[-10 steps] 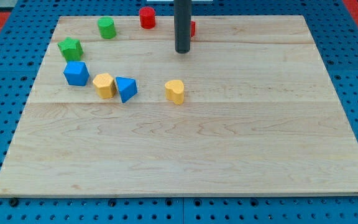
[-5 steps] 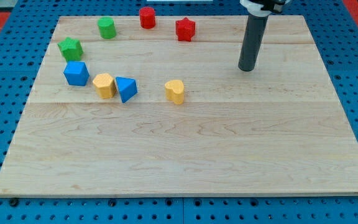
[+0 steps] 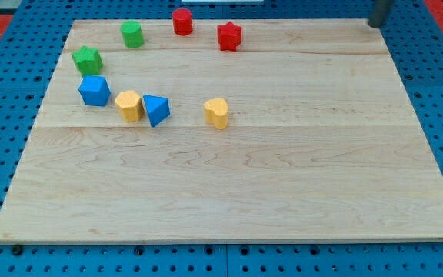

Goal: Move the red circle towards the left corner of the board

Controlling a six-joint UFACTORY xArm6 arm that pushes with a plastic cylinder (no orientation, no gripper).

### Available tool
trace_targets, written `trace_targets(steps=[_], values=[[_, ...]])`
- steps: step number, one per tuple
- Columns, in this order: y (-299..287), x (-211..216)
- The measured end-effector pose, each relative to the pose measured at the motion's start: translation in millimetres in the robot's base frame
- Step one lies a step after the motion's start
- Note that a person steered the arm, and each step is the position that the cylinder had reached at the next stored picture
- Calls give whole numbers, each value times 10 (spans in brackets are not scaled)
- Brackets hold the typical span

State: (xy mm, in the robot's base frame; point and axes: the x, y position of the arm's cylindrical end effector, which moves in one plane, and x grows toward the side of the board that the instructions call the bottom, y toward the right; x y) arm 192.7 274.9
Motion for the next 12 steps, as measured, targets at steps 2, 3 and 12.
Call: trace_targets(steps=[2,3,12], values=[[-160,-17],[-463,-13],[-5079,489]])
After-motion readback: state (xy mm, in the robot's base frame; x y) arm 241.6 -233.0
